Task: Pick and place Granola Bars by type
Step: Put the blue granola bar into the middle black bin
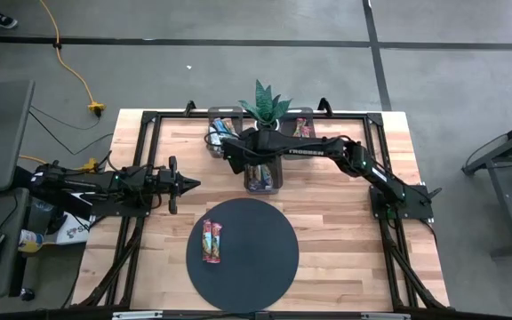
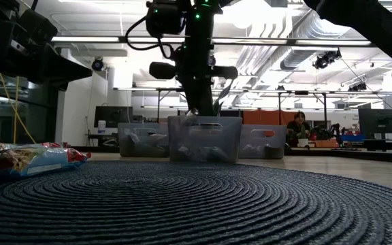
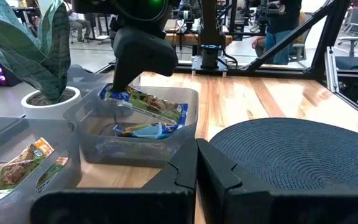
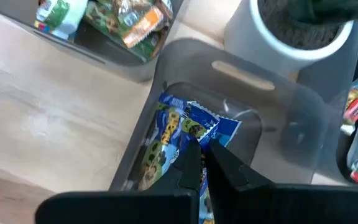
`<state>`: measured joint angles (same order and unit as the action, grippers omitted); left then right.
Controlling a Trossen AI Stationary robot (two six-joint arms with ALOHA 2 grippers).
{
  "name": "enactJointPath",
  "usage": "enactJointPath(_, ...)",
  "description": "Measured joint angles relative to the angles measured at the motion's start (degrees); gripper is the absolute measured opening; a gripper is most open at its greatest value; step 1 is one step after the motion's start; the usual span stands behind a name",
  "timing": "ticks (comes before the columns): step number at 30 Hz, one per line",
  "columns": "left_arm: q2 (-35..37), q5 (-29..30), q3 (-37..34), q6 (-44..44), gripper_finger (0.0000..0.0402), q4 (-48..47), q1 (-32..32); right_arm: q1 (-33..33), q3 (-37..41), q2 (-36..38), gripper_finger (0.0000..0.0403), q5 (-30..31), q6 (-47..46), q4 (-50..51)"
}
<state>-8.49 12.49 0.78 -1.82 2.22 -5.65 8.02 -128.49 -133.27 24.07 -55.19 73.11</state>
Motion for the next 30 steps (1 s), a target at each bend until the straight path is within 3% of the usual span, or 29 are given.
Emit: enactJointPath(30, -0.01, 0.00, 0.01, 0.01, 0.0001, 0.02, 0.02, 2.20, -0.02, -2.06, 0.0000, -12.14, 0.01, -0.53)
